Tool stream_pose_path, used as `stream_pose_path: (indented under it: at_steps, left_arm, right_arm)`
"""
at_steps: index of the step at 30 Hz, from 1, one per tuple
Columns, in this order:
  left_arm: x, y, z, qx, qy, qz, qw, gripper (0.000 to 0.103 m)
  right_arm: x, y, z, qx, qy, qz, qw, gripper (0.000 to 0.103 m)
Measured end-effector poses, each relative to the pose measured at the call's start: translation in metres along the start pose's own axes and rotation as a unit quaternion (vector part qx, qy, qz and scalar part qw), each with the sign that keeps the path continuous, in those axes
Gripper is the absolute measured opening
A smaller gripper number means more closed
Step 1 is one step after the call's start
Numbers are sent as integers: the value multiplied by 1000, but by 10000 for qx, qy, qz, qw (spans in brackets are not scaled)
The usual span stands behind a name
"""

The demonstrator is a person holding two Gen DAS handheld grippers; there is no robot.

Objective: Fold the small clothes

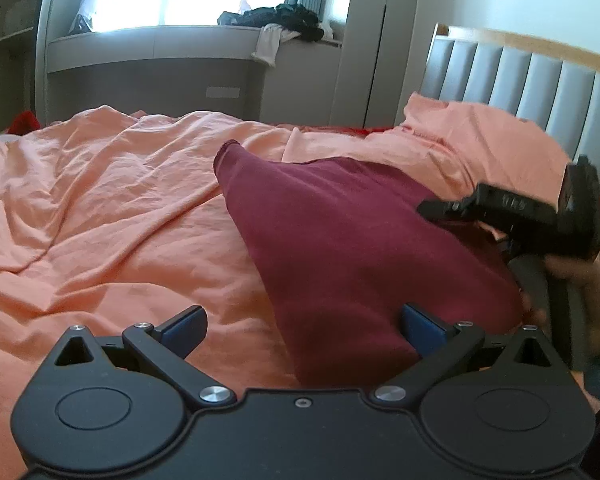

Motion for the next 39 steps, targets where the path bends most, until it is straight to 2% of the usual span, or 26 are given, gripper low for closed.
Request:
stream_pose_path:
  at_steps: [4, 8, 39]
  left_arm:
    - [-9, -7, -1, 52, -146, 388, 9991, 103]
    - [-13, -9, -4, 48, -211, 506, 9985, 103]
    - [-11, -9, -2, 130, -121, 466, 9988, 103]
  right_arm:
    - [1, -8, 0, 123, -16, 45, 9999, 103]
    - [3, -12, -1, 182, -15, 52, 9998, 103]
    - [0, -18, 1, 360, -134, 151, 9991, 103]
Point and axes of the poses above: each gripper's, at about its wrist camera, not at the fingertips, and z roughly against the way its jaws point, x to its right, y to its top, the point moved 3 cm from there along -z, roughly the way its jaws point, and after that the axes turned 6 degrees about x, right-handed, at the moved point
